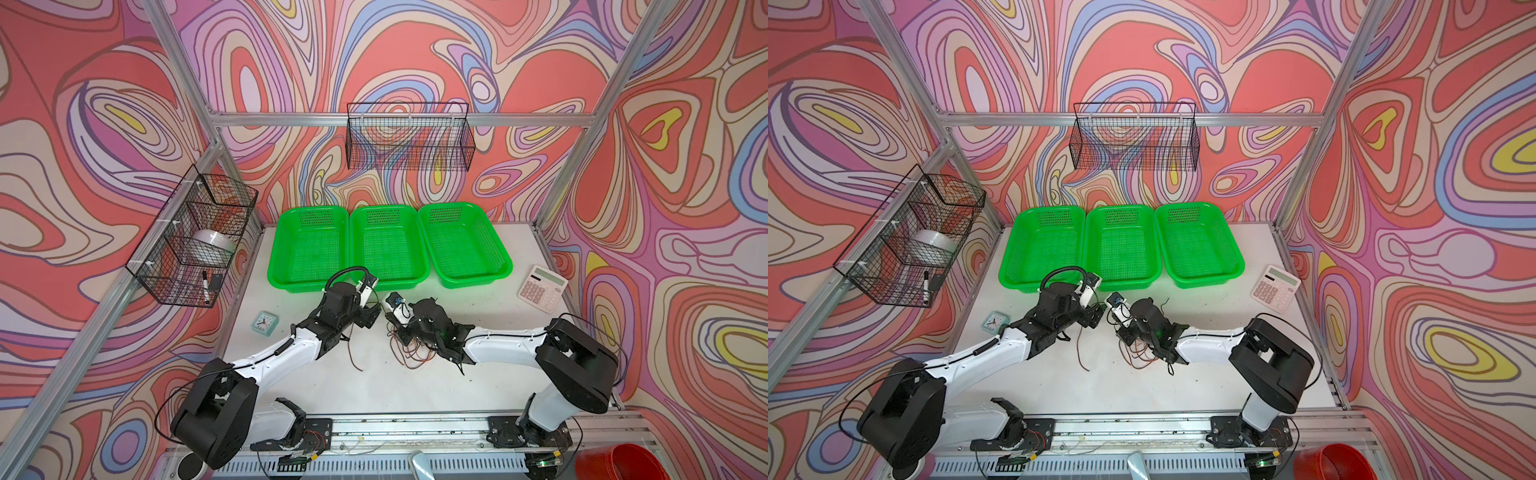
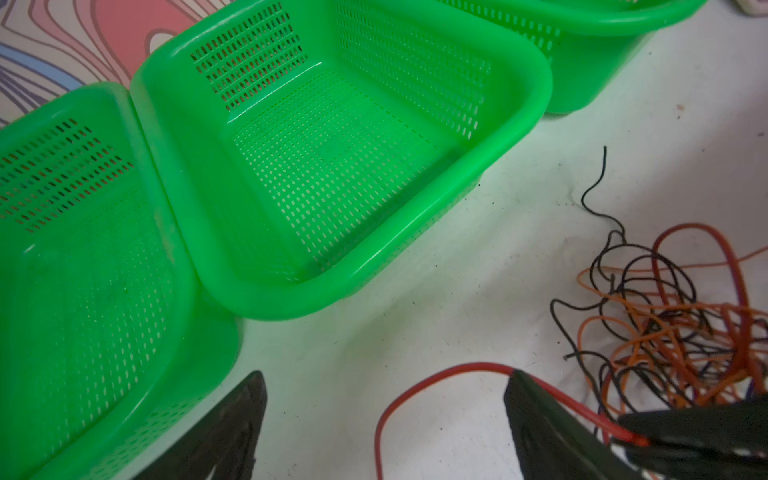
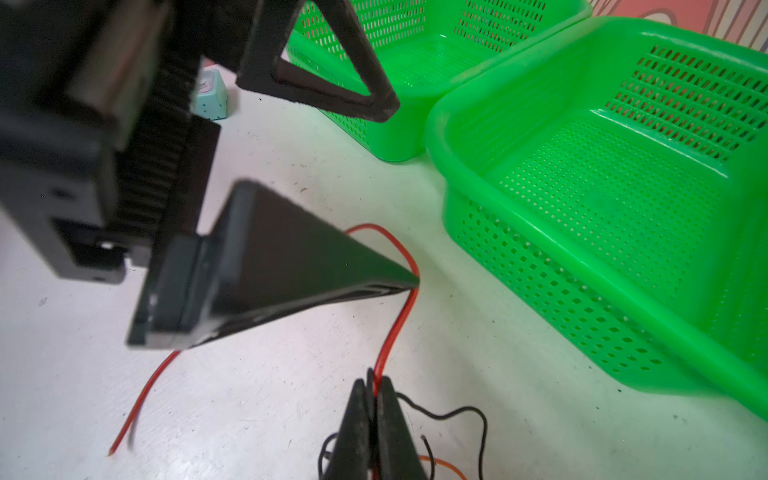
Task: Untangle the cables
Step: 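Grasp the red wire with the left gripper beside the right gripper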
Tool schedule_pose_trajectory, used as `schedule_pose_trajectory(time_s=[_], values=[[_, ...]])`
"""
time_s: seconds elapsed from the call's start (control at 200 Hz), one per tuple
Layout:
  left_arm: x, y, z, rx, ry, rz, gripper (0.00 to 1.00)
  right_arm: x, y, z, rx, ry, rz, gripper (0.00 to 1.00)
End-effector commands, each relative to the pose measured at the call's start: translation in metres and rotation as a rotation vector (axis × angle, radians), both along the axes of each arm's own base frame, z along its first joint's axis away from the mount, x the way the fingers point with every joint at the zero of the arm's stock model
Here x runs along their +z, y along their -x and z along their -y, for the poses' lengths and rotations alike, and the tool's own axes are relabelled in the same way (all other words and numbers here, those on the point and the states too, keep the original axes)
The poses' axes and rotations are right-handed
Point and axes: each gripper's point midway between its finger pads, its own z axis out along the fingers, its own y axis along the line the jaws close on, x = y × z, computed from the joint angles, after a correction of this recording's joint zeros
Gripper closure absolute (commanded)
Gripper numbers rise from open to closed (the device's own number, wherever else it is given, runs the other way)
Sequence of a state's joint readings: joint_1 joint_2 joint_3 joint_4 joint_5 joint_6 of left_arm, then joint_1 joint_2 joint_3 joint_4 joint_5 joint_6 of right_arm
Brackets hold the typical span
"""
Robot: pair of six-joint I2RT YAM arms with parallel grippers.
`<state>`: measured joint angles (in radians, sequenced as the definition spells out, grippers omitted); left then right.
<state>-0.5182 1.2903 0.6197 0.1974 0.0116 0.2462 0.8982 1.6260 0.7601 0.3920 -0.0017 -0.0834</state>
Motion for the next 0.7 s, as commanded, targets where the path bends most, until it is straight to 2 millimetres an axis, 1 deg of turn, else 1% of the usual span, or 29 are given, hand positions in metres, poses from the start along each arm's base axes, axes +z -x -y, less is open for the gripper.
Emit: schedule_pose_trajectory(time_s=[0.0,0.09,0.185,0.23,0.275,0.37,0.501,0.551,0.576,0.641,0.691], values=[[0.002,0.011,0.009,-0.182,-0.136,0.081,0.07,0.018,0.002,-0.003,0.026,-0.015,0.042,1.00],[0.010,0.018,0.010,-0.250,-0.153,0.142,0.08,0.018,0.001,0.000,0.020,-0.005,0.051,1.00],[0.019,0.023,0.005,-0.286,-0.164,0.173,0.08,0.015,0.000,0.003,0.008,0.017,0.056,1.00],[0.018,0.027,0.003,-0.319,-0.175,0.171,0.08,0.013,0.002,0.004,0.018,0.023,0.055,1.00],[0.012,0.031,0.003,-0.347,-0.204,0.162,0.09,0.017,0.006,0.003,0.039,0.012,0.062,1.00],[0.007,0.025,-0.001,-0.325,-0.221,0.156,0.11,0.023,0.011,0.003,0.066,-0.007,0.079,1.00],[0.004,0.019,0.007,-0.342,-0.198,0.154,0.16,0.031,0.014,0.004,0.084,-0.022,0.110,1.00],[0.002,0.017,0.011,-0.354,-0.196,0.148,0.18,0.034,0.016,0.005,0.092,-0.024,0.121,1.00],[0.002,0.015,0.012,-0.355,-0.194,0.148,0.21,0.036,0.016,0.005,0.093,-0.024,0.126,1.00],[0.006,0.013,0.017,-0.361,-0.168,0.155,0.26,0.036,0.018,0.006,0.101,-0.021,0.130,1.00],[0.011,0.012,0.021,-0.367,-0.145,0.163,0.37,0.035,0.019,0.007,0.099,-0.022,0.131,1.00]])
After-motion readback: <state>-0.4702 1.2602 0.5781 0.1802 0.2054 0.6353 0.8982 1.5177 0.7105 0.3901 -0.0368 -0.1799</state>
